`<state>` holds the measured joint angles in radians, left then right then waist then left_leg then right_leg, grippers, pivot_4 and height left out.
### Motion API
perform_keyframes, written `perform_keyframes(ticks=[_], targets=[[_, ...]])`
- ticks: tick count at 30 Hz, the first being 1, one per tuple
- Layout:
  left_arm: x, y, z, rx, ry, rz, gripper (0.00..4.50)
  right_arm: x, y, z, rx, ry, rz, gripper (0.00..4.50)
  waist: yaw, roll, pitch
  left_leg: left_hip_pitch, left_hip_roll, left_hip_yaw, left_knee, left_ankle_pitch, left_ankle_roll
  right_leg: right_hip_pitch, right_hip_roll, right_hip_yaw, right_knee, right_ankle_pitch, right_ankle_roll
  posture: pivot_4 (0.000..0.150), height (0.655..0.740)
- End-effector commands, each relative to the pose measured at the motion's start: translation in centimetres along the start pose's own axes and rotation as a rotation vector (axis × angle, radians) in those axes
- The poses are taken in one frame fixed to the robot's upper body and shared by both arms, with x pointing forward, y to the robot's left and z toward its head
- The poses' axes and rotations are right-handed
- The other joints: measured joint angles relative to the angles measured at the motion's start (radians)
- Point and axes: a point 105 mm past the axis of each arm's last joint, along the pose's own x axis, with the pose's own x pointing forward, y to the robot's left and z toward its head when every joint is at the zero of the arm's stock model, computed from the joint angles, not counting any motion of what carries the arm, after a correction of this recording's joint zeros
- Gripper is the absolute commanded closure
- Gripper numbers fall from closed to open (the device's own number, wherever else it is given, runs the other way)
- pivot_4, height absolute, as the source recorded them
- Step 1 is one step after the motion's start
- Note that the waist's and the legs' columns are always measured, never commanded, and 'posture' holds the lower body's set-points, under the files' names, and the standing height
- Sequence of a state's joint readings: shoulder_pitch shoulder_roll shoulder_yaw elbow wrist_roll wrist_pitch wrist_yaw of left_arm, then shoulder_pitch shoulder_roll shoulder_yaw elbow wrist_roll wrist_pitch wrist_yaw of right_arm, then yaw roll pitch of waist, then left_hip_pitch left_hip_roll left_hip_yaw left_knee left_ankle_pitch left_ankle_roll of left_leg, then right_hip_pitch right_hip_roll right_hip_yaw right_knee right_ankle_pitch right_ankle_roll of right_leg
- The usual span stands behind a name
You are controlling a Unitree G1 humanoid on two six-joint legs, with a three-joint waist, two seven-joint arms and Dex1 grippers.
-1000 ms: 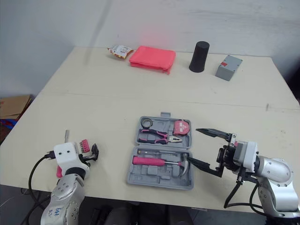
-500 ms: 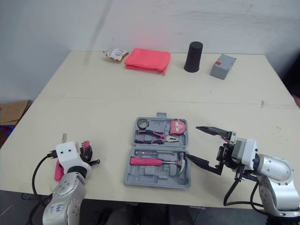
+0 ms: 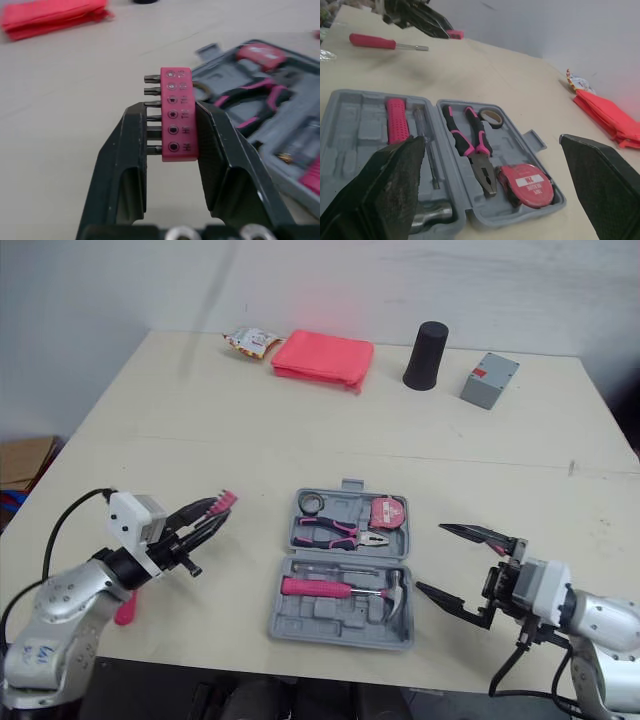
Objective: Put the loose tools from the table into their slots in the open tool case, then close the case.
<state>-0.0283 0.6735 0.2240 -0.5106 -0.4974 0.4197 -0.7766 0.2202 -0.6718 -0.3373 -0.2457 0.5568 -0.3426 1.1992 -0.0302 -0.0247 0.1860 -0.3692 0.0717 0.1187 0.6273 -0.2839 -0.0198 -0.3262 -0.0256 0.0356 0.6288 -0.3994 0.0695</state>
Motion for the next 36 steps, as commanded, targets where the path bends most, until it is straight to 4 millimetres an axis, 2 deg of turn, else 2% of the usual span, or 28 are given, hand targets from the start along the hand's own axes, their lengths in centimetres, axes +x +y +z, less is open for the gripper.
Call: perform_keyframes(ticks=[1, 5, 8, 11, 14, 17, 23, 30, 36], targets=[[0.6, -3.7, 2.1, 0.089, 0.030, -0.379, 3.80, -0.5, 0.3, 1.8, -0.049, -0.013, 0.000, 0.00, 0.003, 0.001, 0.001, 0.000, 0.000, 0.000, 0.000, 0.000, 0.000, 0.000, 0.000, 0.000, 0.000, 0.000, 0.000, 0.150, 0.7400], [0.8, -6.7, 2.5, 0.115, 0.158, -0.681, 3.80, 0.0, 2.3, 3.5, 0.019, -0.042, 0.039, 0.00, 0.002, 0.002, 0.001, -0.001, -0.001, 0.000, 0.000, -0.001, 0.001, 0.000, 0.000, 0.001, -0.001, -0.001, 0.002, 0.150, 0.7400], [1.3, -7.7, 2.3, 0.152, 0.263, -0.772, 3.80, 0.7, 3.3, 4.6, 0.037, -0.054, 0.047, 0.00, 0.001, 0.002, 0.001, 0.000, 0.000, 0.000, 0.000, -0.001, 0.001, 0.000, 0.000, 0.001, 0.000, -0.001, 0.002, 0.150, 0.7400], [1.9, -8.5, 1.0, 0.246, 0.394, -0.839, 3.80, 1.1, 3.6, 5.2, 0.053, -0.053, 0.027, 0.00, -0.004, 0.002, 0.001, 0.000, 0.000, 0.001, 0.001, -0.001, 0.000, 0.000, 0.001, 0.003, 0.001, -0.001, 0.003, 0.150, 0.7400], [3.3, -8.2, -0.6, 0.322, 0.500, -0.785, 3.80, 1.3, 4.1, 5.6, 0.067, -0.040, 0.020, 0.00, 0.000, 0.002, 0.001, 0.001, -0.001, 0.001, 0.001, -0.001, 0.001, 0.000, 0.001, 0.004, 0.002, -0.001, 0.004, 0.150, 0.7400], [4.6, -8.6, -1.1, 0.280, 0.526, -0.725, 3.80, 1.3, 4.4, 5.8, 0.071, -0.020, 0.011, 0.00, 0.006, 0.002, 0.001, 0.000, -0.001, 0.000, 0.002, -0.001, 0.001, 0.000, 0.001, 0.003, 0.002, -0.001, 0.004, 0.150, 0.7400], [5.2, -8.4, -1.7, 0.295, 0.567, -0.640, 3.80, 1.4, 4.5, 6.2, 0.069, -0.002, -0.002, 0.00, 0.001, 0.002, 0.001, -0.001, -0.001, 0.000, 0.002, -0.001, 0.002, -0.001, 0.001, 0.004, 0.003, -0.001, 0.004, 0.150, 0.7400], [5.1, -9.2, -3.2, 0.299, 0.621, -0.655, 3.80, 2.4, 3.8, 7.1, 0.060, -0.002, -0.001, 0.00, 0.003, 0.002, 0.001, 0.000, -0.002, 0.000, 0.004, 0.000, 0.002, -0.002, 0.001, 0.004, 0.008, -0.002, 0.004, 0.150, 0.7400], [6.3, -9.1, -3.6, 0.326, 0.622, -0.613, 3.80, 2.8, 3.1, 7.4, 0.055, 0.009, 0.000, 0.00, 0.006, 0.002, 0.001, 0.000, -0.003, -0.001, 0.005, 0.002, 0.003, -0.002, 0.000, 0.005, 0.010, -0.002, 0.005, 0.150, 0.7400]])
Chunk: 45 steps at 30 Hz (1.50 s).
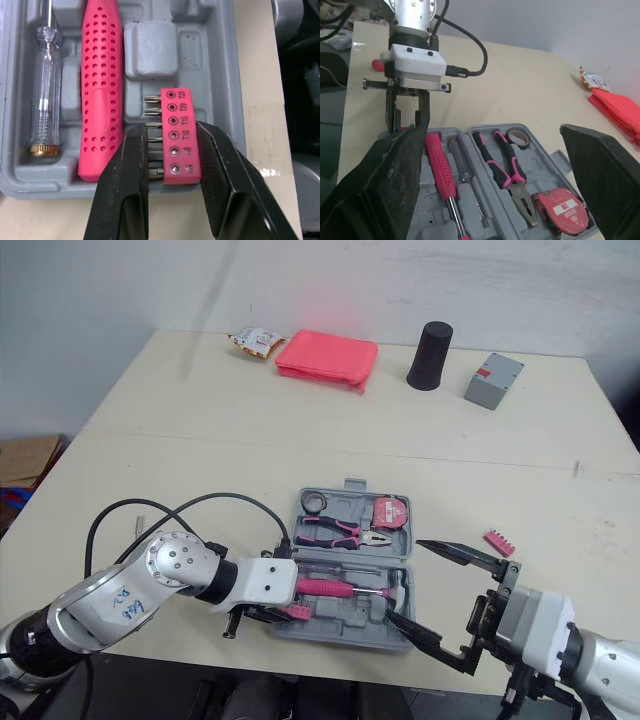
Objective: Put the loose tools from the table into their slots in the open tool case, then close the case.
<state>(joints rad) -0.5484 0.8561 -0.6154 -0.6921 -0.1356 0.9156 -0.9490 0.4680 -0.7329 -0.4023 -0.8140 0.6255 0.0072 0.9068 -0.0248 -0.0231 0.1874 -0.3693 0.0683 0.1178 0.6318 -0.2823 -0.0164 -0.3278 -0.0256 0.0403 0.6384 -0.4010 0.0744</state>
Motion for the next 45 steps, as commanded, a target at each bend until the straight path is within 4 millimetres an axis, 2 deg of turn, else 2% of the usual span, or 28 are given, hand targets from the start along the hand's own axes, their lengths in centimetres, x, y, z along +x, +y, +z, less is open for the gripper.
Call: perform_keyframes(ticks=[1, 17, 32, 34, 36, 41, 45], targets=[[0.4, 0.5, -0.1, 0.019, 0.023, 0.036, 3.80, 0.1, -0.3, 1.2, -0.031, -0.020, -0.004, 0.00, 0.000, 0.000, 0.000, 0.000, 0.000, 0.000, 0.000, 0.000, 0.000, 0.000, 0.000, 0.000, 0.000, 0.000, 0.000, 0.150, 0.7400], [0.9, 1.7, -0.5, 0.051, 0.045, 0.075, 3.80, 1.1, -1.1, 1.7, -0.021, -0.021, -0.004, 0.00, 0.000, 0.000, 0.000, 0.001, -0.002, 0.000, 0.002, 0.002, 0.003, 0.001, -0.002, 0.002, 0.006, 0.001, 0.002, 0.150, 0.7400], [1.6, 1.8, -0.9, 0.043, 0.048, 0.120, 3.80, 0.7, -0.8, 1.1, 0.001, -0.023, -0.006, 0.00, 0.000, -0.001, -0.001, 0.001, -0.003, 0.000, 0.002, 0.003, 0.004, 0.001, -0.002, 0.002, 0.006, 0.002, 0.003, 0.150, 0.7400], [1.7, 1.8, -0.3, 0.057, 0.005, 0.127, 2.78, 0.6, -0.8, 1.0, 0.005, -0.026, -0.005, 0.00, 0.000, -0.001, -0.001, 0.002, -0.003, -0.001, 0.002, 0.003, 0.004, 0.001, -0.002, 0.002, 0.006, 0.002, 0.003, 0.150, 0.7400], [1.3, 1.6, 0.7, 0.081, -0.055, 0.121, 1.98, 0.5, -0.7, 0.8, 0.010, -0.026, 0.000, 0.00, 0.001, -0.001, -0.001, 0.001, -0.003, -0.001, 0.002, 0.003, 0.004, 0.001, -0.002, 0.002, 0.006, 0.002, 0.003, 0.150, 0.7400], [-1.4, 1.8, 2.3, 0.134, -0.134, 0.120, 1.98, 0.1, -0.6, 0.4, 0.023, -0.031, 0.015, 0.00, -0.003, -0.002, -0.001, 0.001, -0.003, -0.001, 0.001, 0.003, 0.004, 0.000, -0.002, 0.002, 0.006, 0.002, 0.003, 0.150, 0.7400], [-3.1, 1.7, 2.6, 0.155, -0.189, 0.130, 1.98, 0.0, -0.2, 0.1, 0.037, -0.038, 0.037, 0.00, -0.004, -0.002, -0.001, 0.000, -0.002, 0.000, 0.000, 0.003, 0.002, -0.001, -0.001, 0.002, 0.006, 0.001, 0.002, 0.150, 0.7400]])
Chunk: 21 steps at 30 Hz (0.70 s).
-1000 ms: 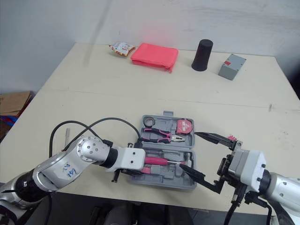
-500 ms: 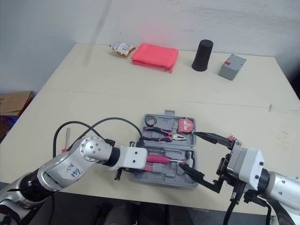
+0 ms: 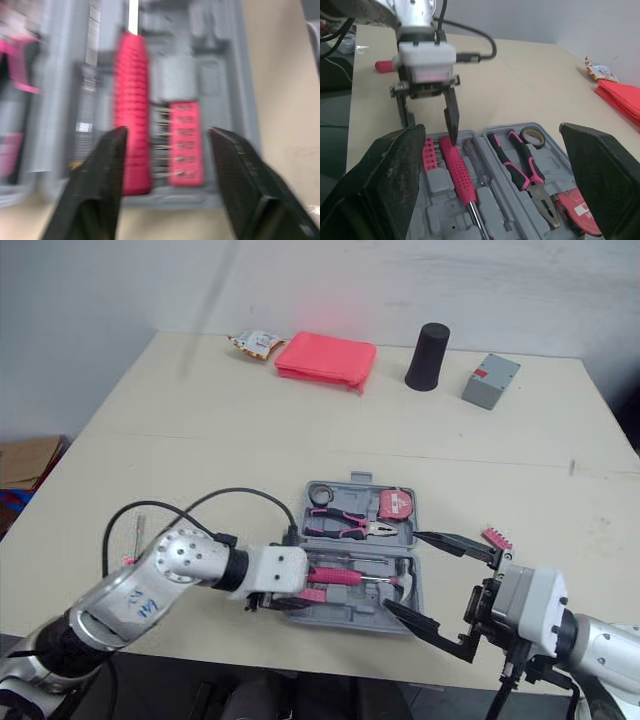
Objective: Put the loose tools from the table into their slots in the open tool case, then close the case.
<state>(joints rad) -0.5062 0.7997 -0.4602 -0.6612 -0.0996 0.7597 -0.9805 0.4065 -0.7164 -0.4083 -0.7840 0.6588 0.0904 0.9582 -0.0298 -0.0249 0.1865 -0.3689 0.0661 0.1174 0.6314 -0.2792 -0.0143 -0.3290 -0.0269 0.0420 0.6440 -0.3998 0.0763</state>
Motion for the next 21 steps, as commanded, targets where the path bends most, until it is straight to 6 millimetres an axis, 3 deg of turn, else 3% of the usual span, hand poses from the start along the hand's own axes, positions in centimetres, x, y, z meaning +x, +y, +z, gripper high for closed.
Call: perform_keyframes(ticks=[1, 4, 5, 7, 10, 11, 21], targets=[[-1.5, -0.1, 1.1, 0.064, -0.084, 0.017, 1.98, -0.1, 0.4, 0.4, -0.018, -0.033, 0.017, 0.00, 0.001, 0.000, 0.000, 0.000, 0.000, 0.000, 0.000, 0.000, 0.000, 0.000, 0.000, 0.000, 0.000, 0.000, 0.000, 0.150, 0.7400], [-2.0, 0.1, 1.2, 0.042, -0.189, 0.042, 1.98, -0.2, 0.5, 0.3, -0.019, -0.033, 0.014, 0.00, 0.002, 0.000, 0.000, -0.001, 0.000, 0.000, 0.000, 0.000, -0.001, -0.001, 0.000, 0.000, -0.001, -0.001, 0.000, 0.150, 0.7400], [-2.2, 0.6, 1.0, -0.008, -0.244, 0.089, 2.22, -0.3, 0.5, 0.1, -0.019, -0.030, 0.009, 0.00, 0.002, 0.000, 0.000, -0.001, 0.000, 0.000, 0.000, 0.000, -0.001, -0.001, 0.000, 0.000, -0.001, -0.001, 0.000, 0.150, 0.7400], [-2.3, 0.4, 0.5, -0.032, -0.296, 0.072, 2.84, -0.6, 0.7, -0.2, -0.019, -0.023, 0.003, 0.00, 0.002, 0.000, 0.000, -0.001, 0.000, 0.000, 0.000, 0.000, 0.000, -0.001, 0.000, 0.000, -0.001, -0.001, 0.000, 0.150, 0.7400], [-1.9, 0.1, -0.6, -0.096, -0.330, 0.068, 4.26, -1.2, 0.9, -0.9, -0.018, -0.008, -0.011, 0.00, 0.002, -0.001, 0.000, -0.001, 0.000, 0.000, 0.000, 0.000, 0.000, -0.001, 0.000, 0.000, -0.001, -0.001, 0.000, 0.150, 0.7400], [-1.7, -0.2, -0.9, -0.115, -0.330, 0.063, 4.48, -1.5, 0.9, -1.1, -0.019, -0.004, -0.016, 0.00, 0.002, -0.001, 0.000, -0.001, 0.000, 0.000, 0.000, 0.000, 0.000, -0.001, 0.000, 0.000, 0.000, -0.001, 0.000, 0.150, 0.7400], [0.7, -1.1, -3.1, -0.092, -0.209, 0.027, 4.48, -3.0, 1.3, -2.4, -0.034, 0.020, -0.039, 0.00, -0.002, -0.001, 0.000, 0.000, 0.000, 0.000, 0.000, -0.001, 0.000, -0.001, 0.000, 0.000, 0.000, -0.001, 0.000, 0.150, 0.7400]])
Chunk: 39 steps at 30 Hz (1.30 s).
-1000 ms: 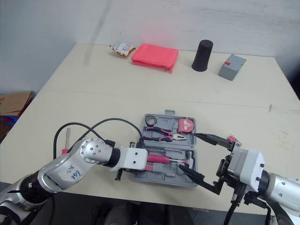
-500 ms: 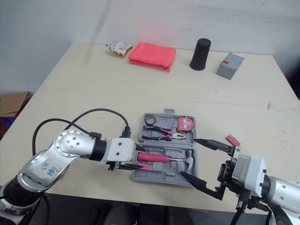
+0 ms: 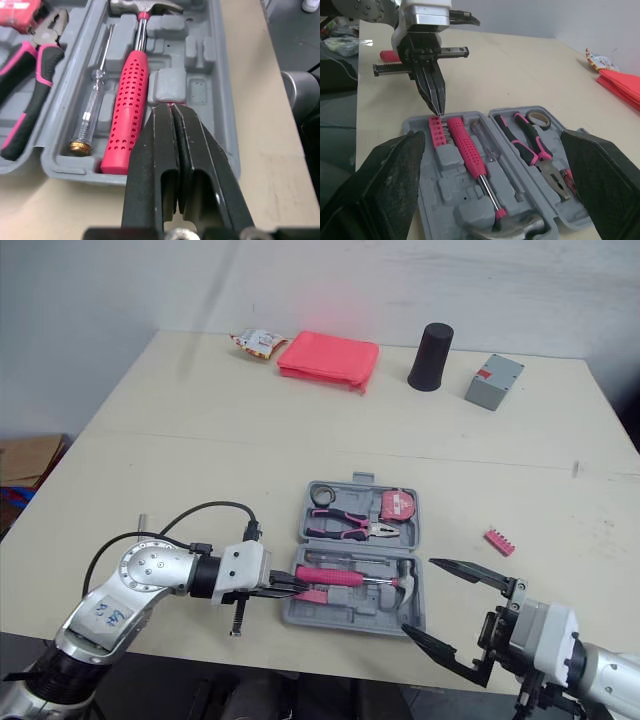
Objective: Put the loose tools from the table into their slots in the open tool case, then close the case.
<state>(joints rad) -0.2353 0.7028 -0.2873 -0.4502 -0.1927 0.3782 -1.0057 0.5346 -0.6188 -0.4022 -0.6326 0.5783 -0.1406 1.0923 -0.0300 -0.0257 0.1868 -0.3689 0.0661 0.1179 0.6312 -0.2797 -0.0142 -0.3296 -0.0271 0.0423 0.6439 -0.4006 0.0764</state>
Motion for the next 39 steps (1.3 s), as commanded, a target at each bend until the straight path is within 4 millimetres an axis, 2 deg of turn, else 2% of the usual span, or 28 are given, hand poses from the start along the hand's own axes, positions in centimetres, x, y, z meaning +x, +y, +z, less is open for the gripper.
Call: perform_keyframes(ticks=[1, 4, 12, 15, 18, 22, 24, 25, 28, 30, 31, 33, 35, 36, 37, 39], targets=[[0.0, 0.3, -0.9, 0.033, 0.070, 0.015, 4.48, -0.5, -0.1, 0.4, -0.046, -0.004, -0.014, 0.00, -0.001, 0.000, 0.000, 0.000, 0.000, 0.000, 0.000, 0.000, 0.000, 0.000, 0.000, 0.000, 0.000, 0.000, 0.000, 0.150, 0.7400], [0.0, 0.6, -2.1, 0.020, 0.127, 0.025, 4.48, -0.6, -0.2, 0.4, -0.053, 0.000, -0.019, 0.00, 0.001, 0.000, 0.000, 0.001, 0.000, 0.000, 0.000, 0.000, 0.000, 0.000, 0.000, 0.000, 0.001, 0.000, 0.000, 0.150, 0.7400], [1.1, -0.1, -3.4, 0.007, 0.219, -0.044, 4.48, -0.5, -0.4, 0.7, -0.069, 0.002, -0.030, 0.00, 0.001, 0.002, -0.001, 0.003, 0.000, 0.000, -0.001, -0.002, 0.004, 0.006, -0.001, 0.000, 0.002, 0.000, -0.001, 0.150, 0.7400], [1.2, -0.7, -5.1, -0.037, 0.341, -0.085, 4.48, -0.3, -0.6, 1.0, -0.080, 0.002, -0.036, 0.00, 0.002, 0.003, -0.004, 0.003, 0.000, 0.000, -0.001, -0.002, 0.005, 0.007, -0.001, 0.000, 0.002, 0.001, -0.002, 0.150, 0.7400], [1.8, -0.6, -6.0, -0.064, 0.379, -0.071, 4.48, 0.0, -0.9, 1.2, -0.087, -0.001, -0.040, 0.00, 0.002, 0.006, -0.011, 0.004, 0.000, 0.000, -0.001, -0.003, 0.005, 0.008, -0.001, 0.000, 0.001, 0.001, -0.002, 0.150, 0.7400], [2.6, 0.9, -4.4, -0.069, 0.263, -0.001, 4.48, 0.3, -1.3, 1.4, -0.104, 0.001, -0.055, 0.00, 0.008, 0.011, -0.016, 0.009, -0.002, 0.000, -0.001, -0.002, 0.007, 0.011, -0.004, 0.000, 0.001, 0.001, -0.001, 0.150, 0.7400], [2.6, 1.8, -2.1, -0.042, 0.105, 0.033, 4.48, 0.1, -1.7, 1.3, -0.109, 0.011, -0.073, 0.00, 0.008, 0.010, -0.015, 0.013, -0.002, 0.000, -0.001, -0.003, 0.006, 0.018, -0.005, 0.000, -0.001, 0.001, -0.002, 0.150, 0.7400], [2.2, 2.1, -0.8, -0.026, 0.020, 0.038, 4.48, -0.1, -2.0, 1.2, -0.116, 0.021, -0.081, 0.00, 0.004, 0.009, -0.014, 0.015, -0.002, 0.000, -0.002, -0.004, 0.003, 0.021, -0.005, 0.000, -0.003, -0.002, -0.009, 0.150, 0.7400], [-0.7, 3.0, 3.0, 0.080, -0.255, 0.088, 4.48, -2.0, -3.3, 0.7, -0.136, 0.072, -0.141, 0.00, 0.001, 0.006, -0.011, 0.014, -0.001, 0.000, -0.003, -0.003, 0.005, 0.017, -0.007, -0.004, -0.007, 0.001, -0.010, 0.150, 0.7400], [-3.3, 4.1, 3.3, 0.041, -0.323, 0.188, 3.97, -4.0, -4.0, 0.1, -0.148, 0.125, -0.185, 0.00, 0.002, 0.006, -0.011, 0.006, -0.001, 0.000, -0.002, -0.002, 0.008, 0.008, -0.008, -0.007, -0.006, 0.005, -0.004, 0.150, 0.7400], [-4.6, 4.6, 2.6, -0.012, -0.316, 0.236, 3.68, -5.4, -4.5, -0.2, -0.152, 0.157, -0.218, 0.00, 0.003, 0.006, -0.011, 0.000, -0.001, -0.001, -0.002, -0.001, 0.007, 0.003, -0.007, -0.008, -0.006, 0.005, -0.004, 0.150, 0.7400], [-7.4, 5.2, 0.8, -0.073, -0.271, 0.338, 2.82, -7.9, -5.3, -0.9, -0.163, 0.212, -0.289, 0.00, 0.001, 0.008, -0.010, 0.000, 0.000, -0.001, -0.002, -0.001, 0.004, 0.002, -0.004, -0.007, -0.007, 0.002, -0.003, 0.150, 0.7400], [-12.1, 6.7, -2.0, -0.099, -0.210, 0.554, 1.93, -11.1, -6.5, -2.0, -0.162, 0.279, -0.392, 0.00, 0.000, 0.009, -0.009, 0.000, 0.000, -0.001, -0.003, -0.002, 0.001, 0.002, -0.003, -0.006, -0.007, -0.001, -0.002, 0.150, 0.7400], [-13.8, 7.0, -3.1, -0.115, -0.191, 0.626, 1.45, -12.2, -6.7, -2.4, -0.164, 0.301, -0.422, 0.00, -0.001, 0.008, -0.009, 0.000, 0.000, 0.000, -0.003, -0.003, 0.000, 0.002, -0.002, -0.005, -0.008, -0.002, -0.002, 0.150, 0.7400], [-16.2, 7.3, -4.5, -0.128, -0.153, 0.728, 1.04, -13.9, -7.1, -2.9, -0.162, 0.331, -0.473, 0.00, -0.001, 0.008, -0.008, 0.000, 0.001, 0.000, -0.003, -0.004, 0.000, 0.001, -0.002, -0.005, -0.008, -0.003, -0.002, 0.150, 0.7400], [-18.8, 7.4, -6.0, -0.150, -0.124, 0.828, 0.14, -15.7, -7.5, -3.5, -0.166, 0.358, -0.525, 0.00, -0.001, 0.006, -0.007, 0.000, 0.001, 0.000, -0.003, -0.005, 0.002, 0.001, -0.002, -0.005, -0.009, -0.003, -0.003, 0.150, 0.7400]])
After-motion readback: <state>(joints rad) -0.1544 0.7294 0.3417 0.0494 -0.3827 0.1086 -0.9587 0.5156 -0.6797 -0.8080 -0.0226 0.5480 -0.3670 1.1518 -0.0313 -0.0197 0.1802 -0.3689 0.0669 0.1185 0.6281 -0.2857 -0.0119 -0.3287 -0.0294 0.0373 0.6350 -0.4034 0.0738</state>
